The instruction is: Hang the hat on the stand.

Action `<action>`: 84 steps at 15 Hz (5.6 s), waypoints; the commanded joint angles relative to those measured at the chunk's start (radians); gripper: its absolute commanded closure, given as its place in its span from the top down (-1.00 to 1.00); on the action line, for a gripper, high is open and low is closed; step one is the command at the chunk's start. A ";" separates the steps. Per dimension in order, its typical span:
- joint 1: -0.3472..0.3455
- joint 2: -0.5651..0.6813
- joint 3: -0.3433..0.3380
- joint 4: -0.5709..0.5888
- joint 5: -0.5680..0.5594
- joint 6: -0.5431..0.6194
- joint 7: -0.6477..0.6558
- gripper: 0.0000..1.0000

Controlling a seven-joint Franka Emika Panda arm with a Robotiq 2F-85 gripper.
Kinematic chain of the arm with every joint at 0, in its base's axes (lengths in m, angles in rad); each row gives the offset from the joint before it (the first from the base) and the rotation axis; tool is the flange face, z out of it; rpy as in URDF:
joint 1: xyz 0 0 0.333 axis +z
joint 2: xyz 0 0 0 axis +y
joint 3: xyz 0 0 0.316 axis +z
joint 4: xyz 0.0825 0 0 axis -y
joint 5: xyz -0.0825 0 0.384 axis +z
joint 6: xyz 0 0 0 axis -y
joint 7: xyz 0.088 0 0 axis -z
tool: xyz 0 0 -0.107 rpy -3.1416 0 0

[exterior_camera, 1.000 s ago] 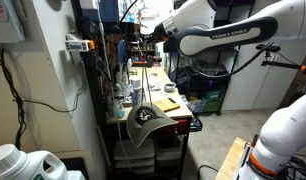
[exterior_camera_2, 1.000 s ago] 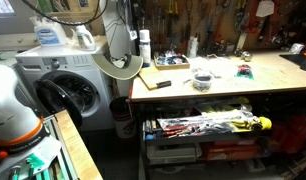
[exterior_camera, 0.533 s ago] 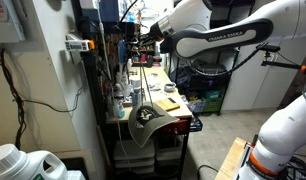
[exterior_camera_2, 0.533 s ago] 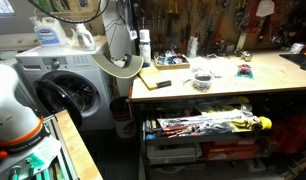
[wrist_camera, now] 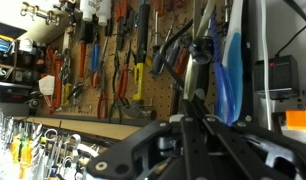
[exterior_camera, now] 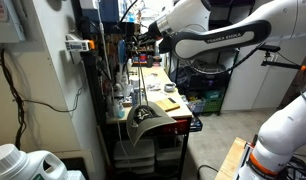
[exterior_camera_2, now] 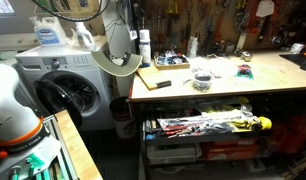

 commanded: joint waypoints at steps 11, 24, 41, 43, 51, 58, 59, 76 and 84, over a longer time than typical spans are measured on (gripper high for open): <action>0.006 0.004 -0.004 0.003 0.005 -0.004 -0.008 -0.99; 0.025 0.033 -0.018 0.046 0.018 -0.034 -0.033 -0.99; 0.220 0.074 -0.171 0.108 0.011 -0.184 -0.053 -0.99; 0.230 0.074 -0.180 0.113 0.010 -0.211 -0.050 -0.99; 0.258 0.069 -0.196 0.152 0.018 -0.308 -0.043 0.14; 0.288 0.037 -0.194 0.201 0.024 -0.536 -0.042 1.00; 0.297 0.030 -0.195 0.206 0.031 -0.576 -0.047 1.00; 0.336 -0.218 -0.157 -0.011 0.110 -0.898 0.168 1.00; 0.313 -0.200 -0.128 0.065 0.081 -1.219 0.252 1.00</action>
